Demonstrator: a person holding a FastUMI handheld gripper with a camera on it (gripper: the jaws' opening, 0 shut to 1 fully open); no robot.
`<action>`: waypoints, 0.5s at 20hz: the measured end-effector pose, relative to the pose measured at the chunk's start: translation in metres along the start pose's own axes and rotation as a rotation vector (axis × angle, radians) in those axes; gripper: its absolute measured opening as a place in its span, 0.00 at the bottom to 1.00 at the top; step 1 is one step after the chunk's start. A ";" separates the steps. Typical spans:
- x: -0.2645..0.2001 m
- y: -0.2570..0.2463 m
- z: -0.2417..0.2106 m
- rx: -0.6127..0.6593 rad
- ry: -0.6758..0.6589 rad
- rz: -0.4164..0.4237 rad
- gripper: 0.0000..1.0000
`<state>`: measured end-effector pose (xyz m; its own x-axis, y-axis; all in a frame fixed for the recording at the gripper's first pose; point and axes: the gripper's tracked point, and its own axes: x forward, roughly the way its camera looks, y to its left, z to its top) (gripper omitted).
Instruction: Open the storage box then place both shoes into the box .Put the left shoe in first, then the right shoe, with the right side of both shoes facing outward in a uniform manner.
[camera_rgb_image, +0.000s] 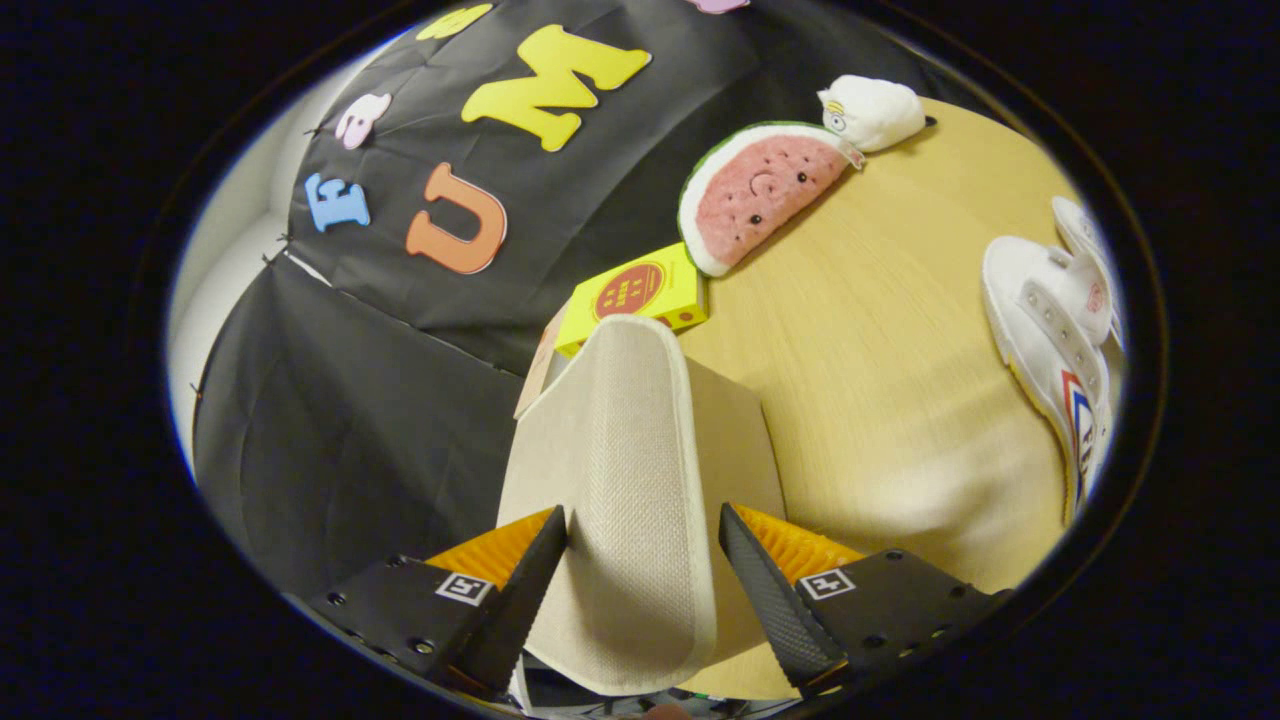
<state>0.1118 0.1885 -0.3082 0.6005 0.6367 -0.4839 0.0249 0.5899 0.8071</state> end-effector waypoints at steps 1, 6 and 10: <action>-0.002 0.004 0.000 0.027 0.007 0.009 0.87; -0.010 0.015 0.004 0.032 -0.003 -0.003 0.71; -0.027 0.017 0.024 0.036 -0.036 -0.061 0.31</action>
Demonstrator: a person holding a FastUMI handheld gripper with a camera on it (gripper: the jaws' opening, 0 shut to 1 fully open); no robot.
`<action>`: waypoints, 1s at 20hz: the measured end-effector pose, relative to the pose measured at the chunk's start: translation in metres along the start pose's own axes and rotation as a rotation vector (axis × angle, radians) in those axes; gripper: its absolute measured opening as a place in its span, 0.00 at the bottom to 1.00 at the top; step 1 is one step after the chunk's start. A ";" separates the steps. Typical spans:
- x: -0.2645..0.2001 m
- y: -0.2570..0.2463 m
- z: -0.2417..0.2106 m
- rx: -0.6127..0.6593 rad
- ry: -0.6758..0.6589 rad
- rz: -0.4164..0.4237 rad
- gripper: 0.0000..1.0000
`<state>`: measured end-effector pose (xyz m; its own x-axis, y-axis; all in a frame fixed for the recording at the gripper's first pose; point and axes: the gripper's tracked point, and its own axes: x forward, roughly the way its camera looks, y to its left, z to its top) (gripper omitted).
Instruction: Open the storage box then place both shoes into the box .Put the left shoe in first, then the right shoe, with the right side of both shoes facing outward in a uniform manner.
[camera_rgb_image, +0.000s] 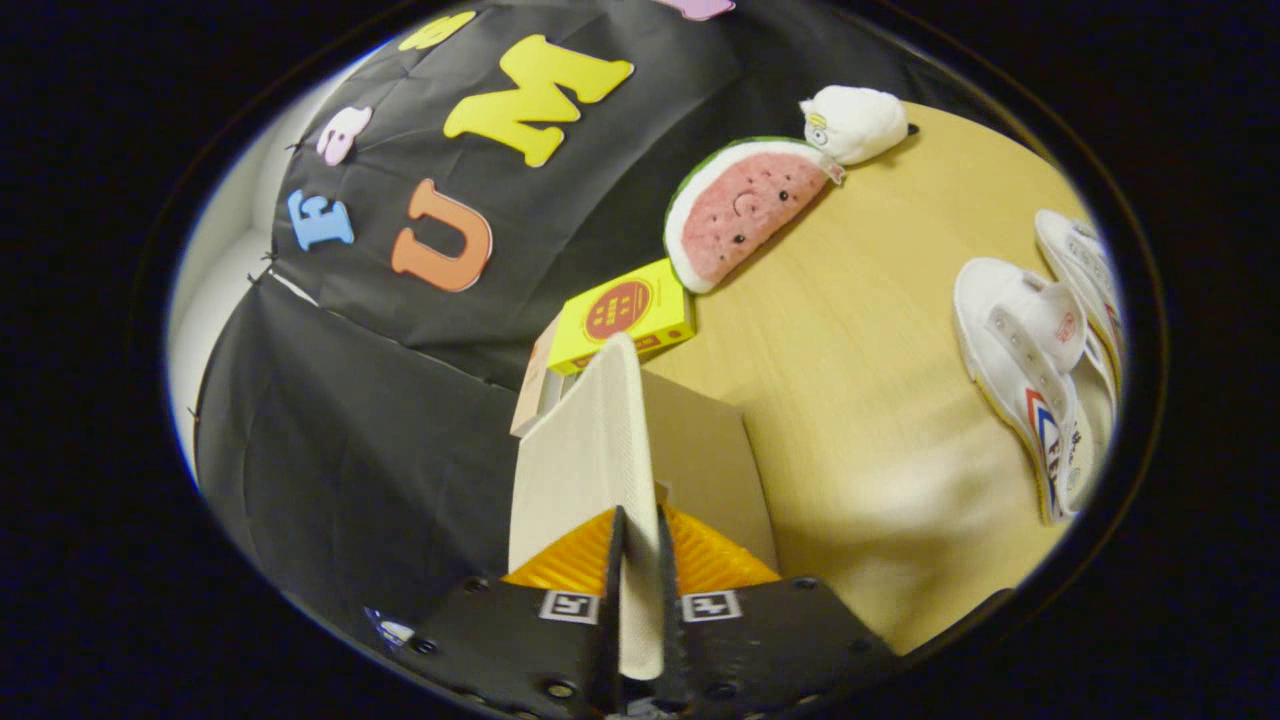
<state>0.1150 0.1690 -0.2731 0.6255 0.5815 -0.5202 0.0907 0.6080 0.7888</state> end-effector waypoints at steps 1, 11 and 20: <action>-0.006 0.007 0.001 0.006 0.012 0.020 0.14; -0.036 0.115 0.009 -0.230 -0.007 0.029 0.00; 0.011 0.260 -0.058 -0.451 0.029 0.141 0.00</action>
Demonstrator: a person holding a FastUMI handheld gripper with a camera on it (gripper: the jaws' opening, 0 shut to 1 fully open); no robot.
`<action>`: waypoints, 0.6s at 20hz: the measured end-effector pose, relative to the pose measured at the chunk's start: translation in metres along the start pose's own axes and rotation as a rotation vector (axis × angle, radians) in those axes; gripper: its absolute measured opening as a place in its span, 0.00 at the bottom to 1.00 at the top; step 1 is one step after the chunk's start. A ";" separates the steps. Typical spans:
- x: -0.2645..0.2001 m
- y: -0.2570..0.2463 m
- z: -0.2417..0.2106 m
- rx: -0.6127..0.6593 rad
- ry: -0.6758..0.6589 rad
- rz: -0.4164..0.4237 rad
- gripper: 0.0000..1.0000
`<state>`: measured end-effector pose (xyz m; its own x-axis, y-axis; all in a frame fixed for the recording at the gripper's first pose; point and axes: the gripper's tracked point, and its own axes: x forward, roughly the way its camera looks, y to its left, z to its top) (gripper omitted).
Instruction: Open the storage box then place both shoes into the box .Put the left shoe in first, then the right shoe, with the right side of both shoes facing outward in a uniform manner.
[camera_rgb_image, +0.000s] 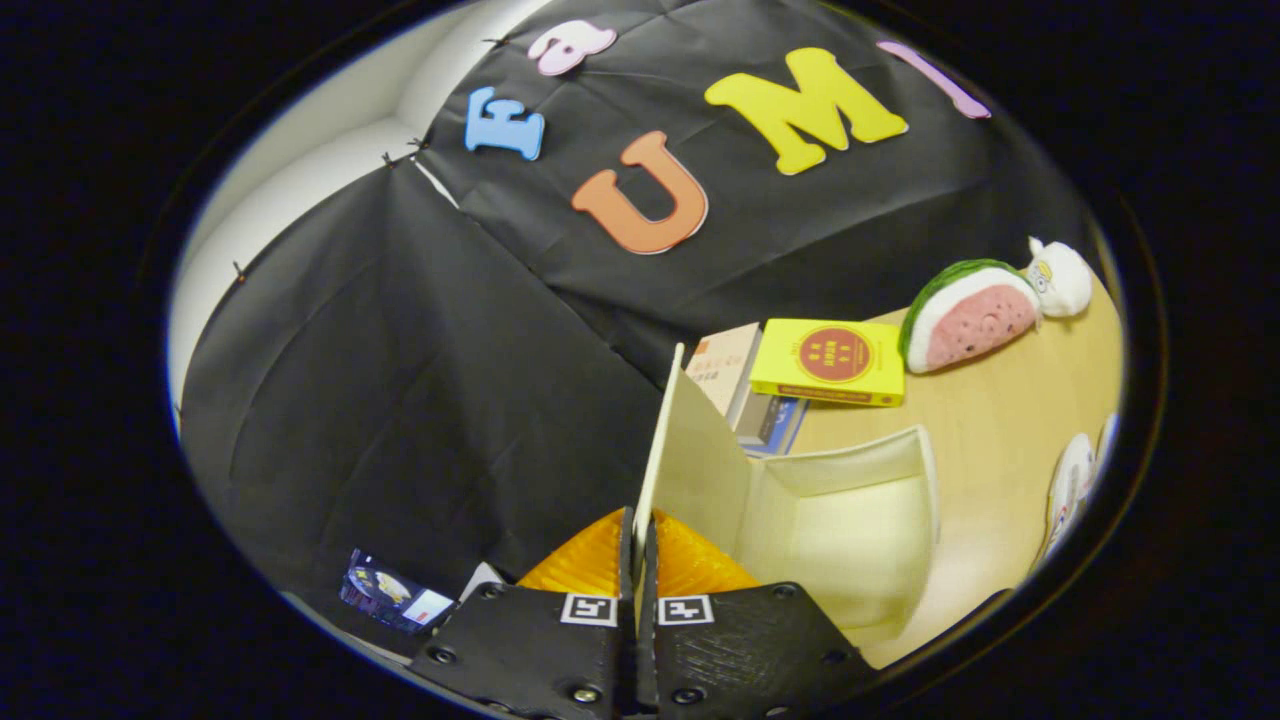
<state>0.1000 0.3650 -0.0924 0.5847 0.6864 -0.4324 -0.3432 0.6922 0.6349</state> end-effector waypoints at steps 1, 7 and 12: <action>0.011 0.010 -0.005 -0.014 0.007 0.006 0.00; 0.055 0.049 -0.029 -0.144 0.029 -0.018 0.10; 0.068 0.070 -0.043 -0.213 0.029 -0.002 0.51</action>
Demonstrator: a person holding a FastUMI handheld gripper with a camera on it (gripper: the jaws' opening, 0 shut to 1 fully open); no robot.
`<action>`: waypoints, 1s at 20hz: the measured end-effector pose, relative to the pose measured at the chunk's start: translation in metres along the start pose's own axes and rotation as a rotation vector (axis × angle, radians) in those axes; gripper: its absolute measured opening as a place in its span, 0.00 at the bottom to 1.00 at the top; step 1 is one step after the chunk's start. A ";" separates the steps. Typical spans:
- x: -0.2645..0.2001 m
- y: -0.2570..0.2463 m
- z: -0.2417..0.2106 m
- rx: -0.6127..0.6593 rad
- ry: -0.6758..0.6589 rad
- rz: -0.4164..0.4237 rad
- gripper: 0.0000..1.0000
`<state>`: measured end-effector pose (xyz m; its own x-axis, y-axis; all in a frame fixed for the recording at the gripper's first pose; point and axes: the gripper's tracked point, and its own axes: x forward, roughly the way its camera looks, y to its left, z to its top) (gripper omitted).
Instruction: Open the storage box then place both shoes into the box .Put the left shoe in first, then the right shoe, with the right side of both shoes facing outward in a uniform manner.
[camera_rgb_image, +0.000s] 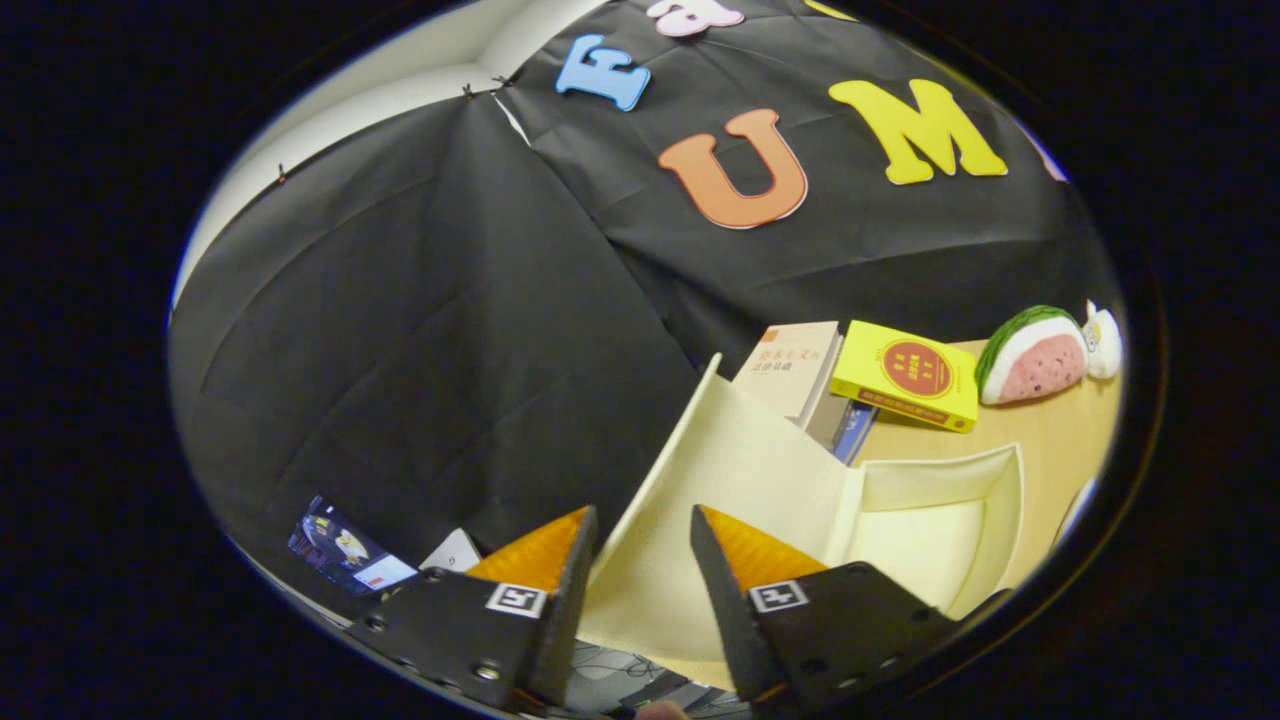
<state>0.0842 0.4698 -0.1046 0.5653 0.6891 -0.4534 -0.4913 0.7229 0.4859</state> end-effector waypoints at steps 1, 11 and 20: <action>-0.002 -0.004 0.000 -0.009 -0.010 -0.011 0.69; -0.071 -0.061 0.008 -0.247 -0.150 -0.166 0.95; -0.221 -0.183 0.037 -0.308 -0.337 -0.360 0.95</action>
<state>0.0737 0.1833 -0.0663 0.8874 0.3789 -0.2625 -0.3707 0.9251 0.0821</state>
